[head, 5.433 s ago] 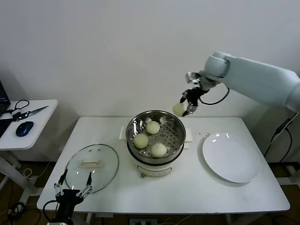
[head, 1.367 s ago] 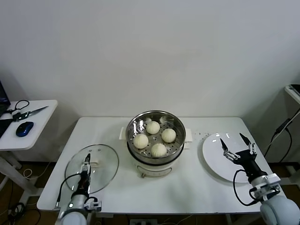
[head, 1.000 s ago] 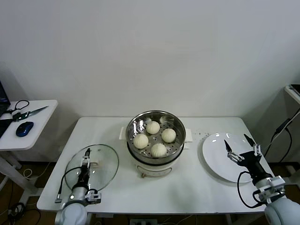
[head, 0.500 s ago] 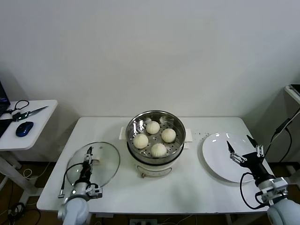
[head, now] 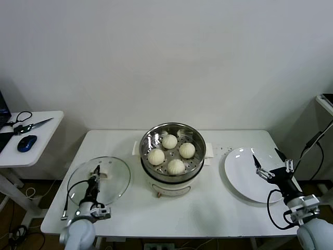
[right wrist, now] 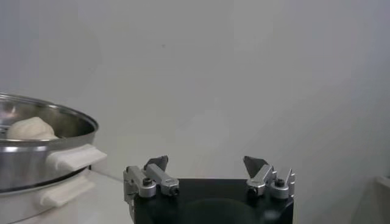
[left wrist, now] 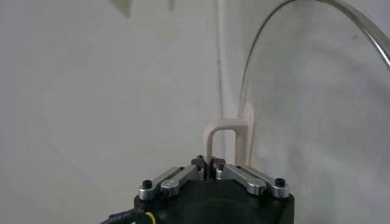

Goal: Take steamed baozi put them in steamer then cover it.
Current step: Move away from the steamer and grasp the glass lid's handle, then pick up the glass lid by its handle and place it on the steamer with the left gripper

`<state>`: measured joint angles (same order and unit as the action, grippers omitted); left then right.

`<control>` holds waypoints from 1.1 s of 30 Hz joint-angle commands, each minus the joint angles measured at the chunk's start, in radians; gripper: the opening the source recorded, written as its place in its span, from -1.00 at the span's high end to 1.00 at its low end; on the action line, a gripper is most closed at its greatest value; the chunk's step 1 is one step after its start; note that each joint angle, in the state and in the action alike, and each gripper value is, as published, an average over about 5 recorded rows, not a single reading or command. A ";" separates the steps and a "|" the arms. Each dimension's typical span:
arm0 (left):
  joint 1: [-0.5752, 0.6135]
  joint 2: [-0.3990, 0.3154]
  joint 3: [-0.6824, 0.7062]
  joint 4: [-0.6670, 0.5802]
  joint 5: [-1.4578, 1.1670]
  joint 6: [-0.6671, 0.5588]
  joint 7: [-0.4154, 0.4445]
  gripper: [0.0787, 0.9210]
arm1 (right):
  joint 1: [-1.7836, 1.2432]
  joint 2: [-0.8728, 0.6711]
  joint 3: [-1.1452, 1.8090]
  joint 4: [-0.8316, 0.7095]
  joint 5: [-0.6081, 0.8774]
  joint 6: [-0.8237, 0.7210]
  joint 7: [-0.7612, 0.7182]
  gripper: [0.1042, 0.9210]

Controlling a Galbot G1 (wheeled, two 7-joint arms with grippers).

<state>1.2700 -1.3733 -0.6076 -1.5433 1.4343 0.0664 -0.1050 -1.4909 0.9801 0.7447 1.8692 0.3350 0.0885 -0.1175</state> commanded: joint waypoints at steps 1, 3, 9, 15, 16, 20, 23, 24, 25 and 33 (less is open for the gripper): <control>0.131 0.067 -0.013 -0.281 -0.117 0.047 0.019 0.85 | 0.029 -0.008 -0.010 -0.016 -0.001 -0.001 0.000 -0.76; 0.172 0.084 -0.018 -0.348 -0.129 0.079 0.025 0.85 | 0.037 -0.011 -0.012 -0.021 0.000 -0.001 0.001 -0.76; 0.287 0.149 -0.022 -0.553 -0.153 0.216 0.030 0.85 | 0.063 -0.020 -0.022 -0.047 -0.001 -0.002 0.001 -0.76; 0.318 0.238 0.026 -0.676 -0.158 0.355 0.032 0.85 | 0.101 -0.028 -0.051 -0.079 -0.015 -0.003 0.005 -0.76; 0.309 0.257 0.040 -0.681 -0.166 0.377 0.029 0.85 | 0.107 -0.029 -0.058 -0.083 -0.018 -0.004 0.005 -0.76; 0.233 0.349 0.142 -0.680 -0.231 0.467 0.024 0.85 | 0.132 -0.032 -0.085 -0.103 -0.028 -0.006 0.007 -0.76; 0.140 0.420 0.272 -0.680 -0.244 0.532 0.049 0.85 | 0.152 -0.031 -0.104 -0.119 -0.038 -0.005 0.008 -0.76; 0.098 0.442 0.327 -0.680 -0.237 0.559 0.072 0.85 | 0.158 -0.030 -0.110 -0.124 -0.041 -0.005 0.008 -0.76; 0.053 0.455 0.381 -0.679 -0.227 0.585 0.103 0.85 | 0.165 -0.029 -0.116 -0.129 -0.043 -0.005 0.008 -0.76; -0.258 0.363 0.671 -0.632 -0.118 0.716 0.377 0.85 | 0.195 -0.028 -0.134 -0.156 -0.052 -0.006 0.009 -0.76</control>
<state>1.3496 -1.0279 -0.3189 -2.1473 1.2535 0.5587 0.0114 -1.3381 0.9504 0.6393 1.7469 0.2929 0.0828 -0.1095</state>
